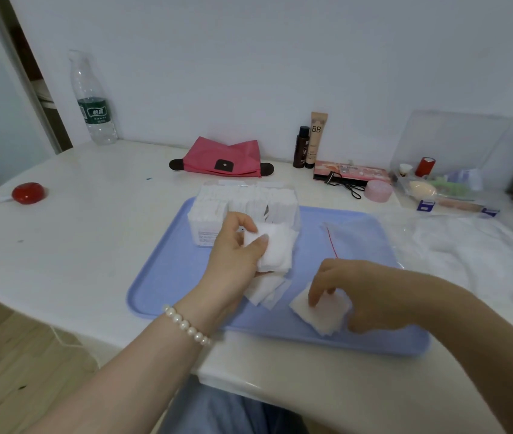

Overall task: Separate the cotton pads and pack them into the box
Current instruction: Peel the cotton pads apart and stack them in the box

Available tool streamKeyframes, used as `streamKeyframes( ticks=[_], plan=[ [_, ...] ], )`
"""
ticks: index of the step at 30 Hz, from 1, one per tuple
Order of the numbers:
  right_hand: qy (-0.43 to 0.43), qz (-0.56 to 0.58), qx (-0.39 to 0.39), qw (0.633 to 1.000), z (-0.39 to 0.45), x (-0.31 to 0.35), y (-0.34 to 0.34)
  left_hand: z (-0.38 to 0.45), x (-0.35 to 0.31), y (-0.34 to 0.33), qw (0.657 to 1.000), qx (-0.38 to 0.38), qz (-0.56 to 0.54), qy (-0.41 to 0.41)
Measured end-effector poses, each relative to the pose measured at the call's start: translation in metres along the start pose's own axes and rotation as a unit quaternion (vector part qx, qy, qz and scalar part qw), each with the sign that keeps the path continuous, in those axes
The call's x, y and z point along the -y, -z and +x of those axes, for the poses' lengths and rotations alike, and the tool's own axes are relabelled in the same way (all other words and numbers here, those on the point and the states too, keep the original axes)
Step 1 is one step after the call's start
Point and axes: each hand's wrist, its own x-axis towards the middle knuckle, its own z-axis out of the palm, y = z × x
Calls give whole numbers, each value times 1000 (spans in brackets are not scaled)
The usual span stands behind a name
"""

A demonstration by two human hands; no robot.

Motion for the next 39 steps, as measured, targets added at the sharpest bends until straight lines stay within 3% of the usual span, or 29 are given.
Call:
streamKeyframes(
  ticks=[5, 11, 13, 16, 17, 19, 23, 27, 31, 36, 39],
  plan=[
    [16, -8, -86, 996, 6, -1, -20, 0, -2, 1, 1000, 10, 16, 21],
    [-49, 230, -224, 946, 18, -17, -22, 1, -4, -1, 999, -10, 3, 47],
    [-64, 369, -245, 894, 20, -15, -18, 2, -4, -1, 999, -12, -6, 52],
    [-50, 623, -208, 752, 19, -11, -6, 2, -4, 0, 998, -8, -25, 62],
    [-32, 676, -183, 713, 17, -9, -1, 2, -4, 0, 997, 1, -38, 62],
    [6, 729, -150, 668, 15, -4, 5, 1, -3, -1, 996, 30, -66, 59],
    [29, 731, -129, 669, 18, 8, 6, -4, -1, -7, 997, 52, -49, 41],
    [31, 757, -128, 640, 21, 17, 6, -5, 1, -7, 997, 21, -63, 32],
    [23, 651, -229, 724, 25, 22, -3, -7, -1, -7, 997, 20, -67, 25],
    [9, 658, -309, 686, 29, 18, -3, -7, -4, -8, 988, 13, -144, 46],
    [18, 648, -300, 700, 27, 18, -1, -7, -6, -7, 983, 21, -175, 48]
  ],
)
